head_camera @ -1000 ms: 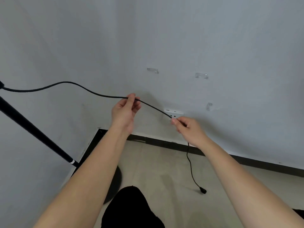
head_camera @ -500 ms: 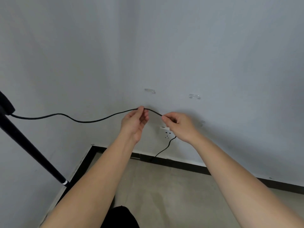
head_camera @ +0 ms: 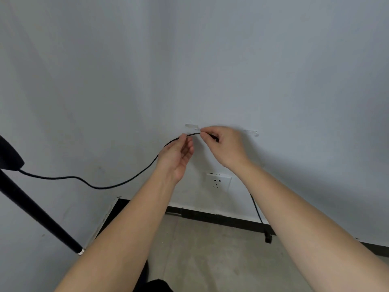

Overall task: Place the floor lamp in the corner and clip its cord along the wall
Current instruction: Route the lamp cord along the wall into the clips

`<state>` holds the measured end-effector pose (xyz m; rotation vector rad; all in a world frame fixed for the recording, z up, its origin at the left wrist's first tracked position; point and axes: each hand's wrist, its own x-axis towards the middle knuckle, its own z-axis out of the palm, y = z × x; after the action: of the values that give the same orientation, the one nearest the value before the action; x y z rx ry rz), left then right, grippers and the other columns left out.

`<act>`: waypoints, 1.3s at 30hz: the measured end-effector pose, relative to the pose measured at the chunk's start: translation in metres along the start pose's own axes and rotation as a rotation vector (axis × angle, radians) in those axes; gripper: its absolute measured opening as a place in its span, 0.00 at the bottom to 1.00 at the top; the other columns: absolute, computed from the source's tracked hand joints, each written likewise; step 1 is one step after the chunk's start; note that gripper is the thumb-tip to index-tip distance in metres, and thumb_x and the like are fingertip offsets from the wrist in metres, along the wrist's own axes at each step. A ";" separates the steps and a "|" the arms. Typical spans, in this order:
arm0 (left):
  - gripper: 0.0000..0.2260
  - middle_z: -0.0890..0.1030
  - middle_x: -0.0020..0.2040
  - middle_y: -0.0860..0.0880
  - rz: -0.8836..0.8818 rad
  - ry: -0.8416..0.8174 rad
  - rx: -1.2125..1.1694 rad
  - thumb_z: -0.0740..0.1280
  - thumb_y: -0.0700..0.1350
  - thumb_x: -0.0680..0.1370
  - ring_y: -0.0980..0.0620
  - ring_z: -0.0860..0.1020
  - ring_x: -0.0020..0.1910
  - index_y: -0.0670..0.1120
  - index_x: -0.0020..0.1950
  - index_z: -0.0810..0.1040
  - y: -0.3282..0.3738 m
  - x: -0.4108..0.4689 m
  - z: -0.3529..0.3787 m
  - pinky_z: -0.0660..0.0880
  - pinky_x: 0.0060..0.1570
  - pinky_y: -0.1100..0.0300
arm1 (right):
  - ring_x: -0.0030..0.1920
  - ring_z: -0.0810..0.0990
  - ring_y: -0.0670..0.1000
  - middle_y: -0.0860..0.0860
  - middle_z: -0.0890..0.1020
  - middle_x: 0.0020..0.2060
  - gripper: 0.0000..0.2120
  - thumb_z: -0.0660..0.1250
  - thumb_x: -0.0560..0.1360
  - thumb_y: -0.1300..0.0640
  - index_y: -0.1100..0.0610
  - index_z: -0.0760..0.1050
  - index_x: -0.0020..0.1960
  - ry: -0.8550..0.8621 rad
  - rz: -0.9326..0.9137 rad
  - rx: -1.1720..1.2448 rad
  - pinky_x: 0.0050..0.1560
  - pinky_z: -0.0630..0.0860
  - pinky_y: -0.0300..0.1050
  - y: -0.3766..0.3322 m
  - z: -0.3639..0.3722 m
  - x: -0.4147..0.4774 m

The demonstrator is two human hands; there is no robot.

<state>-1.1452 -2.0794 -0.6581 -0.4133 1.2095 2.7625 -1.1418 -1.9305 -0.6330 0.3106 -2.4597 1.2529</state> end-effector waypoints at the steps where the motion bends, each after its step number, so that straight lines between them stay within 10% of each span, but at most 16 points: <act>1: 0.05 0.83 0.41 0.46 0.000 0.031 -0.036 0.67 0.40 0.80 0.55 0.83 0.35 0.40 0.48 0.81 0.002 0.001 0.001 0.81 0.37 0.64 | 0.47 0.82 0.42 0.47 0.87 0.49 0.09 0.68 0.78 0.55 0.54 0.84 0.54 0.006 -0.015 -0.016 0.50 0.74 0.32 -0.004 0.001 0.004; 6: 0.06 0.83 0.41 0.44 0.004 0.139 -0.170 0.67 0.39 0.80 0.55 0.84 0.33 0.38 0.47 0.80 0.012 0.011 0.007 0.81 0.34 0.64 | 0.54 0.84 0.51 0.54 0.86 0.53 0.11 0.68 0.77 0.59 0.60 0.82 0.58 -0.048 -0.092 -0.093 0.60 0.77 0.44 -0.016 0.001 0.016; 15: 0.06 0.81 0.41 0.45 0.041 0.182 -0.209 0.65 0.39 0.81 0.56 0.83 0.30 0.38 0.48 0.79 0.004 0.014 0.008 0.81 0.33 0.65 | 0.43 0.81 0.53 0.55 0.84 0.41 0.07 0.68 0.78 0.57 0.58 0.84 0.50 -0.008 -0.239 -0.262 0.46 0.77 0.46 -0.015 0.002 0.029; 23: 0.06 0.80 0.41 0.44 0.065 0.198 -0.221 0.65 0.38 0.81 0.54 0.82 0.33 0.37 0.47 0.77 0.003 0.012 0.013 0.81 0.33 0.65 | 0.28 0.78 0.44 0.44 0.81 0.28 0.08 0.68 0.77 0.48 0.45 0.81 0.40 -0.048 0.202 0.210 0.38 0.77 0.43 0.032 0.005 -0.020; 32: 0.09 0.78 0.40 0.45 0.023 0.361 -0.235 0.64 0.40 0.82 0.52 0.79 0.36 0.38 0.43 0.76 -0.010 0.015 -0.017 0.81 0.31 0.64 | 0.26 0.69 0.41 0.40 0.73 0.24 0.16 0.66 0.76 0.39 0.50 0.82 0.41 0.008 0.310 0.122 0.35 0.66 0.42 0.080 -0.033 -0.058; 39: 0.21 0.84 0.43 0.48 -0.080 0.119 0.232 0.65 0.61 0.77 0.52 0.81 0.41 0.42 0.50 0.80 -0.039 -0.002 0.014 0.77 0.40 0.58 | 0.31 0.77 0.35 0.35 0.83 0.31 0.05 0.72 0.73 0.44 0.43 0.83 0.40 -0.026 0.305 0.170 0.37 0.68 0.36 0.071 -0.052 -0.038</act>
<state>-1.1390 -2.0428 -0.6757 -0.5945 1.4859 2.5239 -1.1213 -1.8453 -0.6727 -0.0078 -2.4950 1.5943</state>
